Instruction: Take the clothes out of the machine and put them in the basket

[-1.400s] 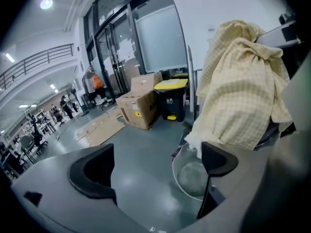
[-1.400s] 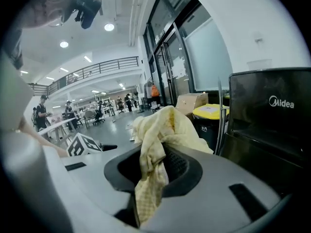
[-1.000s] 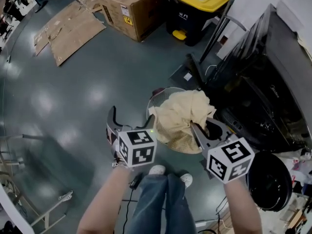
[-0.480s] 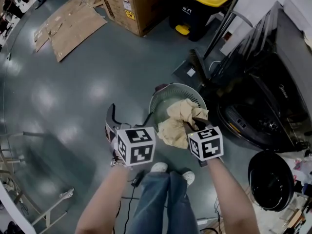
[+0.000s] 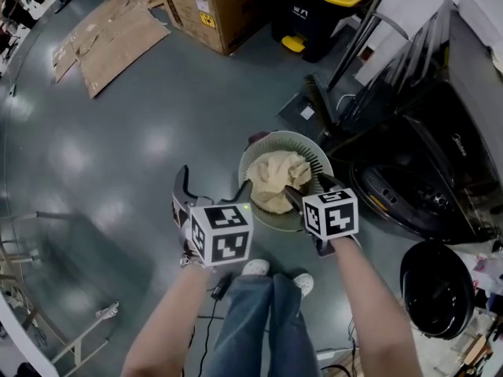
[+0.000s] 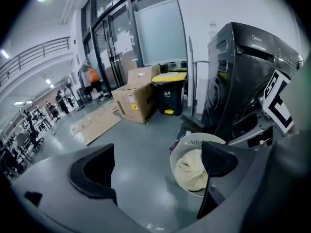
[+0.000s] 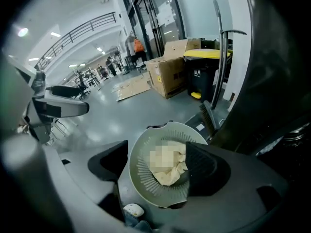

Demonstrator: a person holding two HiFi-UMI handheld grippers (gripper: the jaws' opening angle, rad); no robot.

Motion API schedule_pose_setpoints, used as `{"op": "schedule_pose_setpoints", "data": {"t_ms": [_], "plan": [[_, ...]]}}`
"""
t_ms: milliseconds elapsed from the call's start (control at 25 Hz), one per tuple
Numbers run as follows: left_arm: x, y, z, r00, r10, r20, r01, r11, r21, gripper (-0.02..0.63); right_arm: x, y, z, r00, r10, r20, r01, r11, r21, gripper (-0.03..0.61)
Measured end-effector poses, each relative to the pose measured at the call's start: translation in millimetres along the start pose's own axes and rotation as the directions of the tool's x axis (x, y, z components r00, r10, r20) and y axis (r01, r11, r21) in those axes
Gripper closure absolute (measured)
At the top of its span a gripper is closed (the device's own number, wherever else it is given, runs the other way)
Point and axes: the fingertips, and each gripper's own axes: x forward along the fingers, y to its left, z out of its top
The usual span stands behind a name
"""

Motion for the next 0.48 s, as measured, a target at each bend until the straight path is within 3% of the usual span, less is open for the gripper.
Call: {"op": "schedule_pose_setpoints", "data": {"t_ms": [480], "plan": [[15, -22, -9, 0.999, -0.035, -0.029, 0.036, 0.999, 0.033, 0.049, 0, -16, -32, 1.000, 0.003, -0.012, -0.003, 0.999, 0.046, 0.227]]}}
